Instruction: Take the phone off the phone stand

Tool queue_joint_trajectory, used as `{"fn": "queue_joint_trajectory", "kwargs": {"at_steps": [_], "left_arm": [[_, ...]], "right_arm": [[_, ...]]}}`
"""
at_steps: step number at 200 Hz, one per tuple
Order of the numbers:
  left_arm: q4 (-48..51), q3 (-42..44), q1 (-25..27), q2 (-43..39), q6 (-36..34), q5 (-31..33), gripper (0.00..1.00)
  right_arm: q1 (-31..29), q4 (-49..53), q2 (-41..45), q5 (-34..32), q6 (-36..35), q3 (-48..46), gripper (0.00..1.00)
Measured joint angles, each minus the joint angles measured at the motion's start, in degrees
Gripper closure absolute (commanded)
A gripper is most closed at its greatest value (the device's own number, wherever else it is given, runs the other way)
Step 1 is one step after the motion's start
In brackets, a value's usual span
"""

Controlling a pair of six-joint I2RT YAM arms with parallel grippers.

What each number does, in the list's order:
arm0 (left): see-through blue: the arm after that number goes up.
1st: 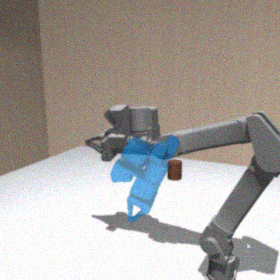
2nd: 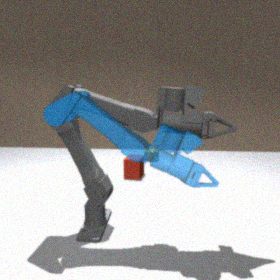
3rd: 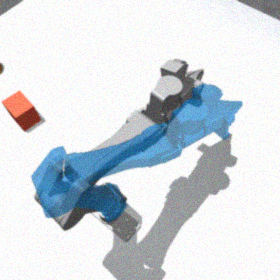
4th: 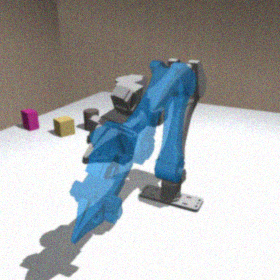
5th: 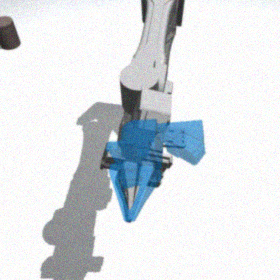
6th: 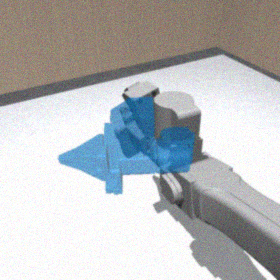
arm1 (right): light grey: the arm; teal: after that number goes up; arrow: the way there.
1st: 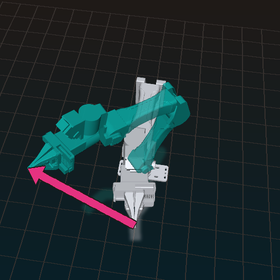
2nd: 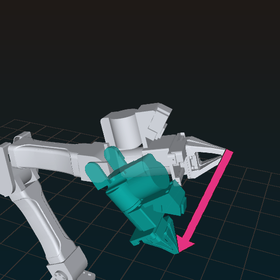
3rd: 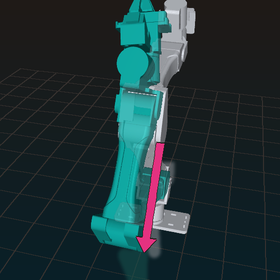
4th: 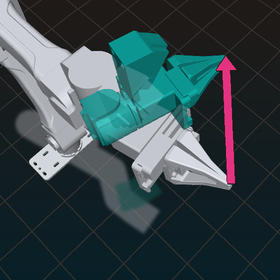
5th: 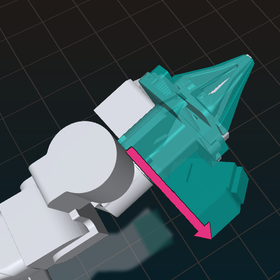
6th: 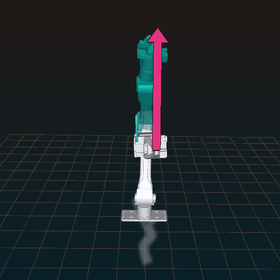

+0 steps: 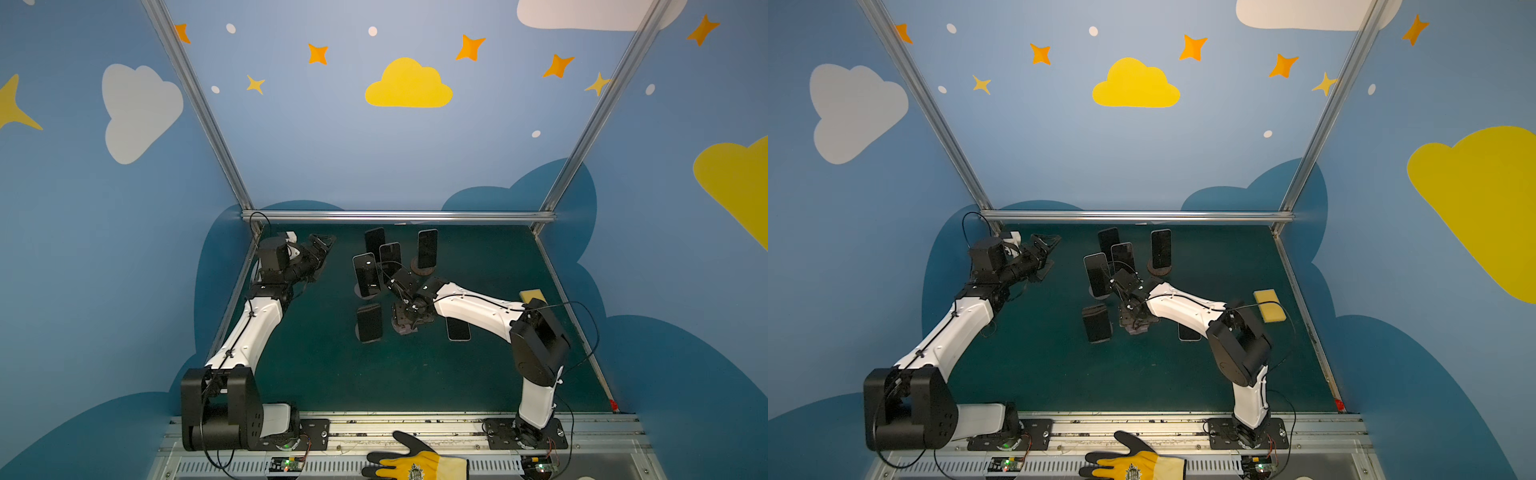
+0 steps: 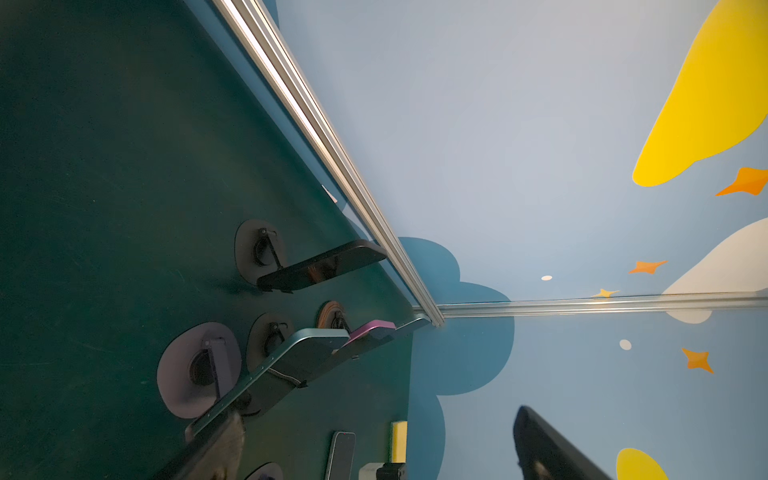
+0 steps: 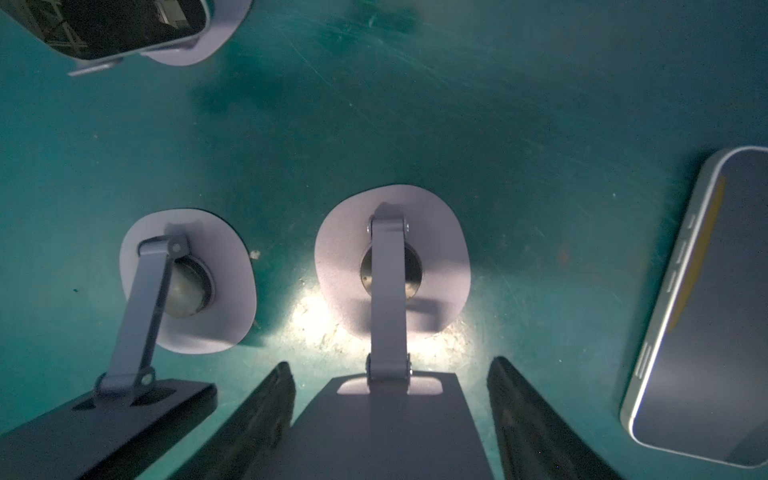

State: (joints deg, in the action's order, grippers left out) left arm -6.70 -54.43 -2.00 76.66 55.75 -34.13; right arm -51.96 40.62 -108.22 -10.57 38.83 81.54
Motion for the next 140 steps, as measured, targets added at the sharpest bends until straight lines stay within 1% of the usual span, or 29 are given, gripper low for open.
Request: {"fn": "queue_joint_trajectory", "kwargs": {"at_steps": [43,93,116,140], "left_arm": [[-0.04,0.0,0.0,0.28,0.24,-0.09,0.0],[-0.39,0.0,-0.2,0.28,0.28,-0.11,0.0],[-0.42,0.0,-0.22,0.28,0.28,-0.11,0.0],[-0.42,0.0,-0.22,0.28,0.28,-0.13,0.0]], "right_arm": [[-0.35,-0.28,-0.02,-1.09,-0.24,0.0,0.35],[-0.7,-0.15,0.61,-3.04,-1.46,-0.02,0.37],[-0.7,0.13,3.21,-3.93,-2.01,-1.07,0.38],[-0.7,0.57,7.76,-4.9,-2.75,-2.43,0.39]]}}
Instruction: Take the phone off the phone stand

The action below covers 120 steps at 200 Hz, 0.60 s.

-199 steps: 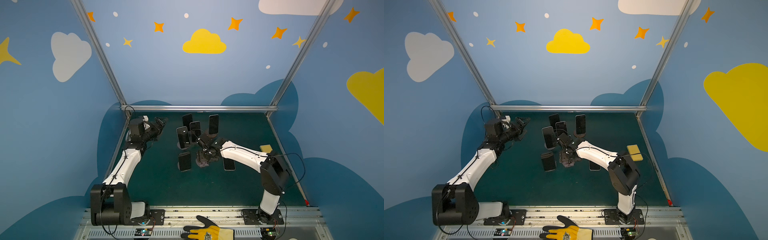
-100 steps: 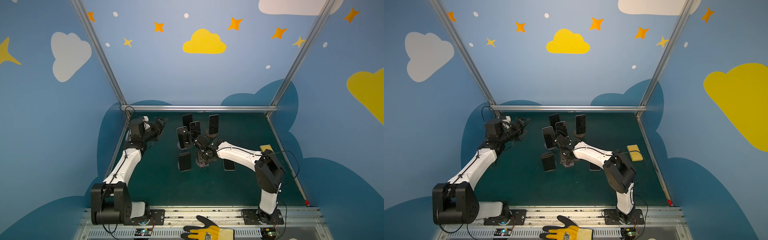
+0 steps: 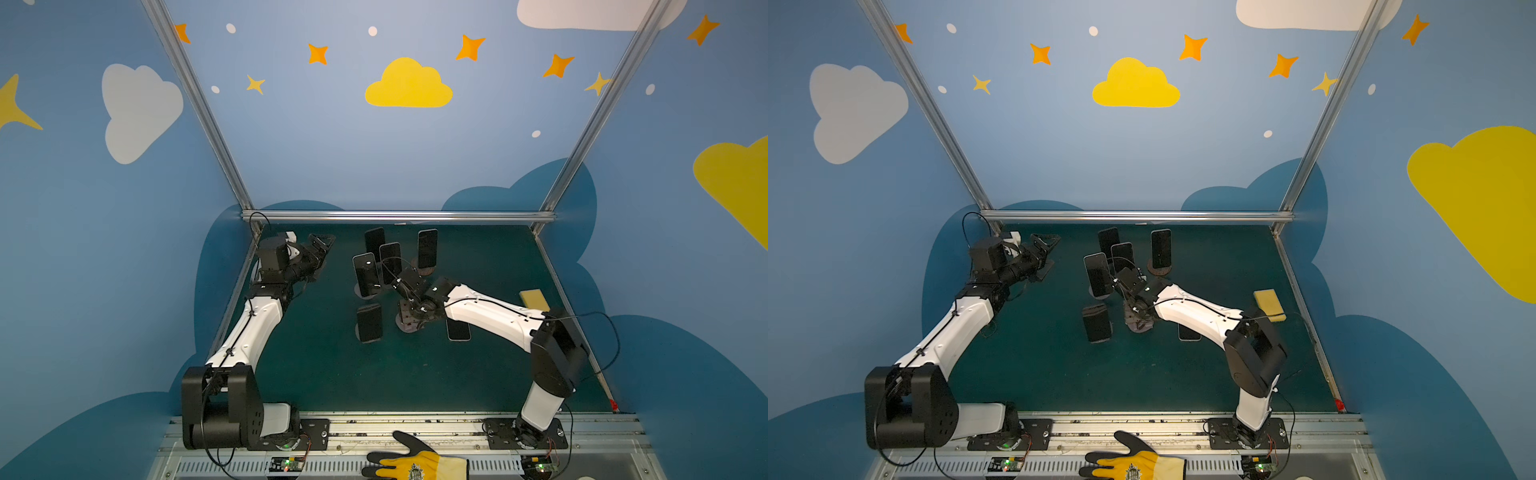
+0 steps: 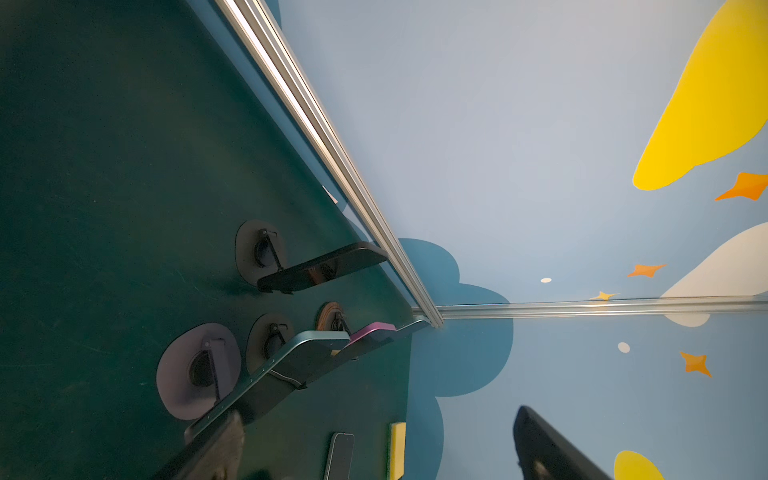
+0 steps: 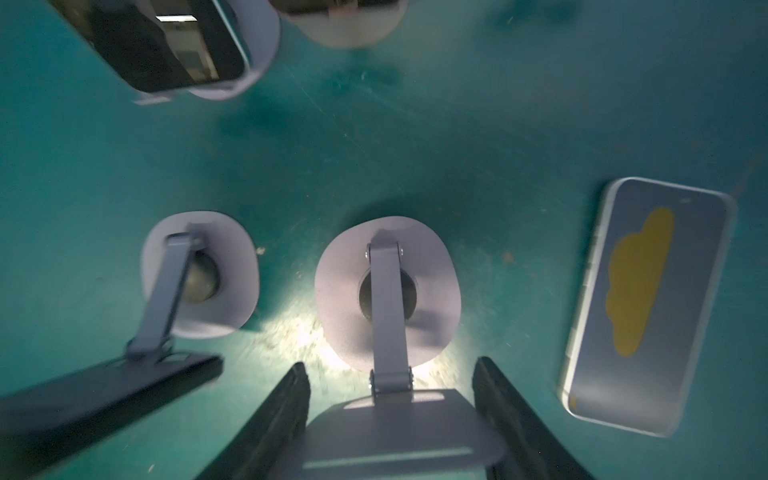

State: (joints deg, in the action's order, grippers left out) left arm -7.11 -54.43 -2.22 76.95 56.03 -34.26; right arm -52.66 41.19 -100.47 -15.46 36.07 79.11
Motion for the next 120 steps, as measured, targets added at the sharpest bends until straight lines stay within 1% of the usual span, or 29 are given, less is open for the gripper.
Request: {"fn": "queue_joint_trajectory", "kwargs": {"at_steps": [30,79,120], "left_arm": [[-0.02,0.0,0.02,0.0,-0.02,-0.02,0.0],[0.0,0.0,0.15,0.0,-0.04,-0.04,0.0],[0.02,0.0,0.81,0.0,-0.13,-0.04,0.0]], "right_arm": [[0.09,0.22,4.57,-1.2,-0.59,-0.85,0.41],[1.25,0.87,7.48,-2.93,-2.47,-3.04,0.42],[4.7,1.31,12.02,-5.38,-6.34,-4.76,0.43]]}}
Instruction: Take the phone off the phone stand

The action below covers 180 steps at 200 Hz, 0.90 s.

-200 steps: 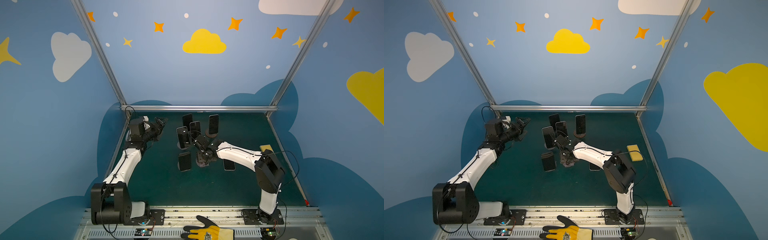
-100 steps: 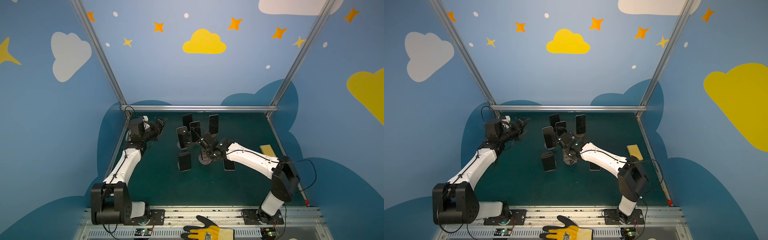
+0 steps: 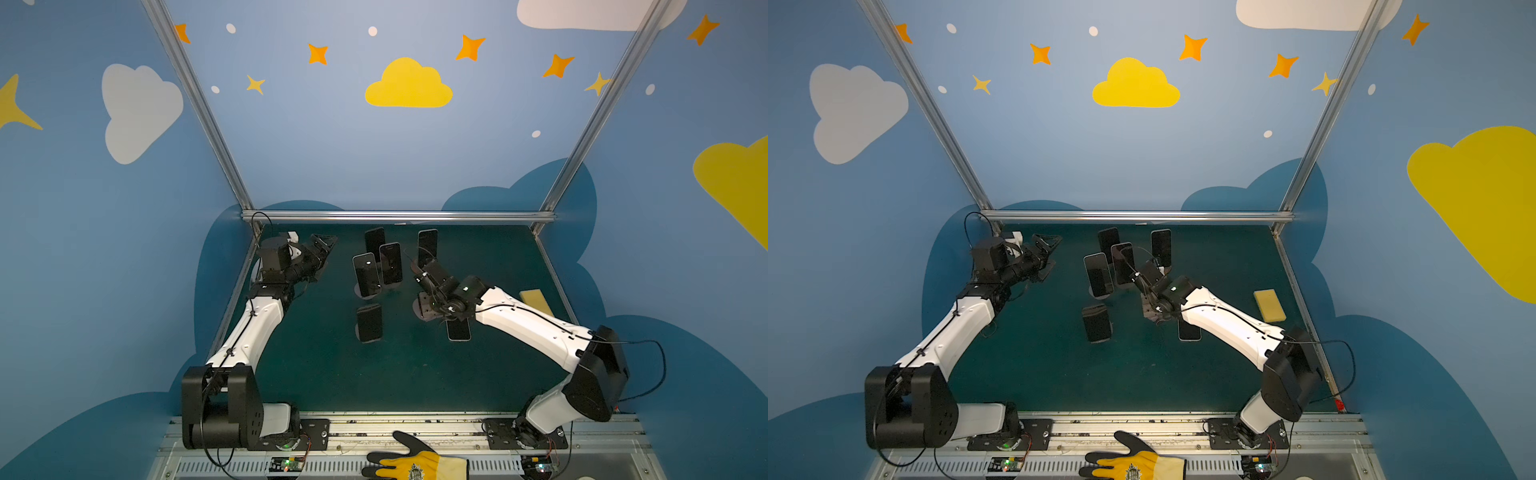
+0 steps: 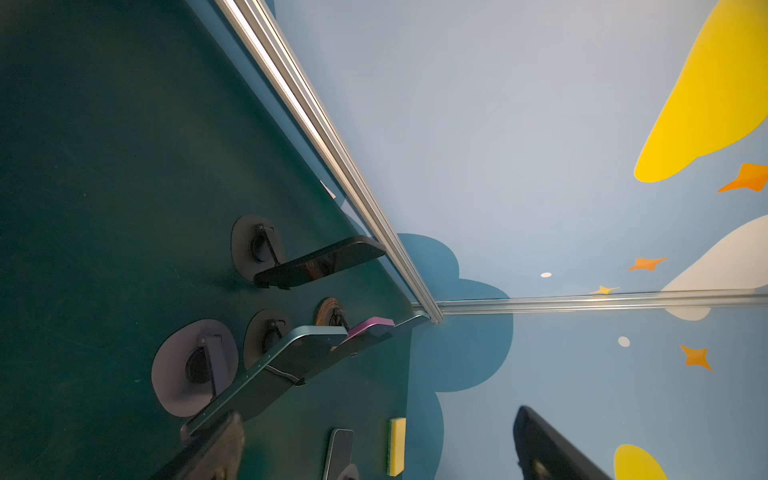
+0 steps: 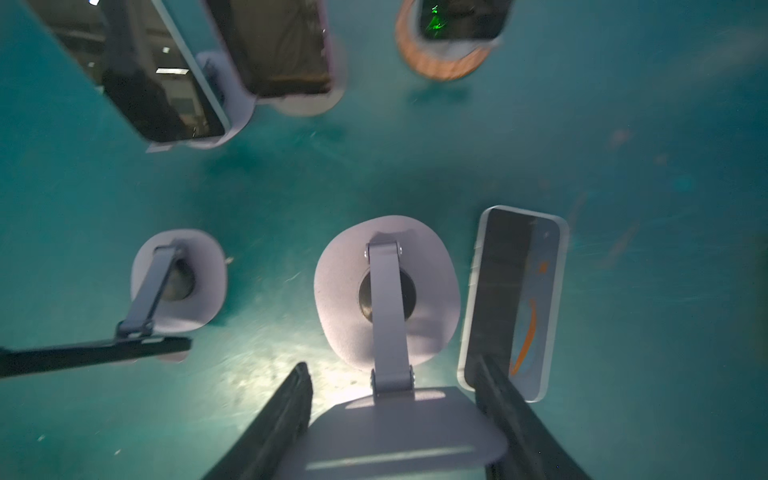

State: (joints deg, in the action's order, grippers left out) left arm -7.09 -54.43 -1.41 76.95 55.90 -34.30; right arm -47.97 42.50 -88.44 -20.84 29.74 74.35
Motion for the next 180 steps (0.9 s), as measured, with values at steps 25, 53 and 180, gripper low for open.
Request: {"fn": "queue_joint_trajectory", "kwargs": {"at_steps": [25,53,180], "left_arm": [[0.0,0.0,0.2,-0.02,-0.17,0.02,0.0],[0.0,0.0,0.37,-0.17,-0.28,0.04,0.0],[0.02,0.0,0.57,0.09,-1.03,0.04,0.0]], "right_arm": [[4.2,-0.02,3.04,-0.92,-2.56,-1.07,0.43],[9.88,-1.49,4.83,-1.29,-4.92,-2.73,0.43],[29.55,-12.37,-17.14,4.59,-16.24,10.62,0.43]]}}
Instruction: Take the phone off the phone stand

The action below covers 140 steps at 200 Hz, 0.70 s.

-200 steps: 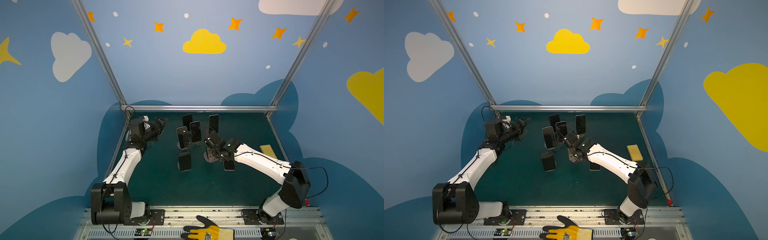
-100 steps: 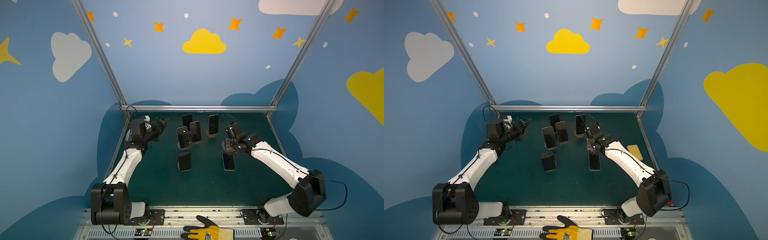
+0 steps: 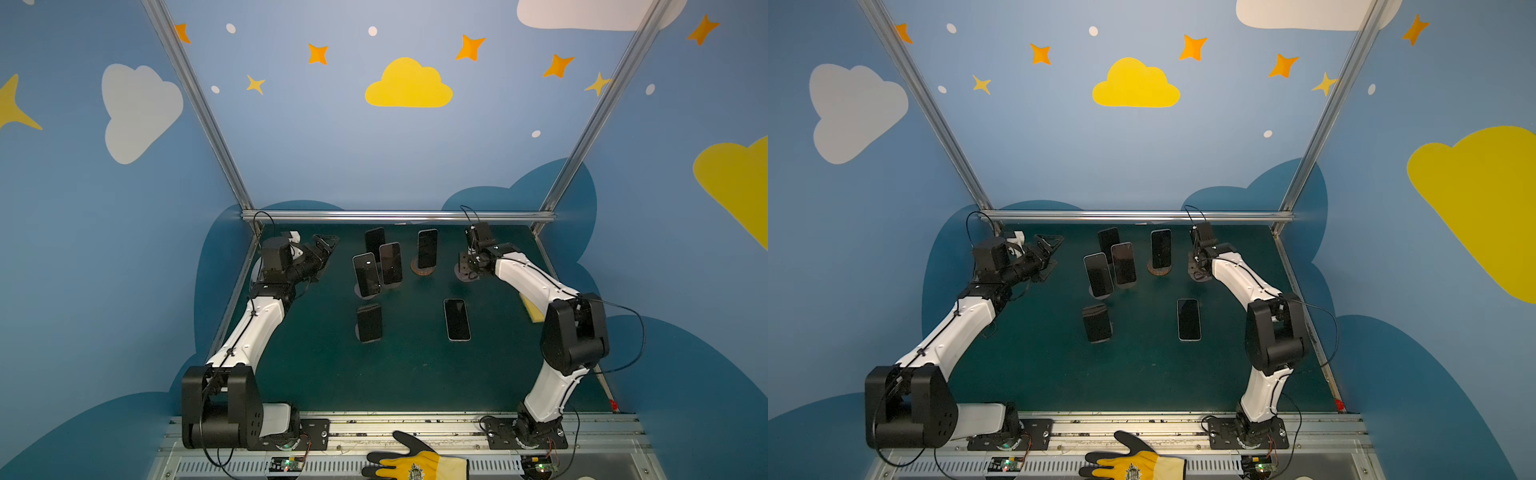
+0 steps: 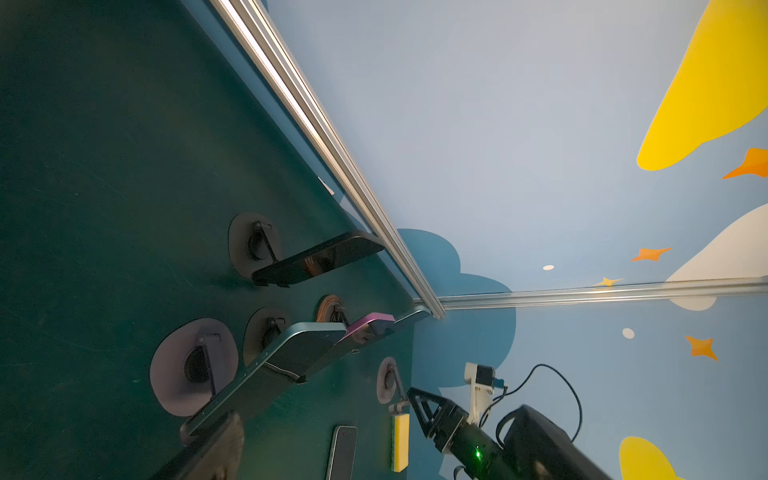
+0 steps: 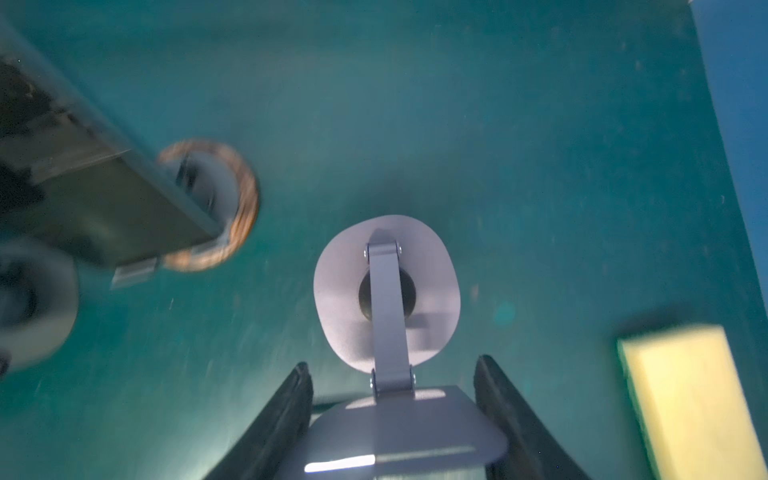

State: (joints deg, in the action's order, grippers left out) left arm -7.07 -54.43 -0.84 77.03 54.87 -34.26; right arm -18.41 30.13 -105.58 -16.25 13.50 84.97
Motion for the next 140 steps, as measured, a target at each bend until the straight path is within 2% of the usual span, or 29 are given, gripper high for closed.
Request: {"fn": "queue_joint_trajectory", "kwargs": {"at_steps": [81,140], "left_arm": [[0.0,0.0,0.0,0.87,-0.04,-0.04,0.0],[-0.02,0.0,0.0,2.43,0.0,-0.52,0.0]], "right_arm": [[5.66,-0.52,-14.36,3.39,-3.21,14.05,0.43],[5.4,4.09,-23.21,6.78,1.57,25.33,0.44]]}}
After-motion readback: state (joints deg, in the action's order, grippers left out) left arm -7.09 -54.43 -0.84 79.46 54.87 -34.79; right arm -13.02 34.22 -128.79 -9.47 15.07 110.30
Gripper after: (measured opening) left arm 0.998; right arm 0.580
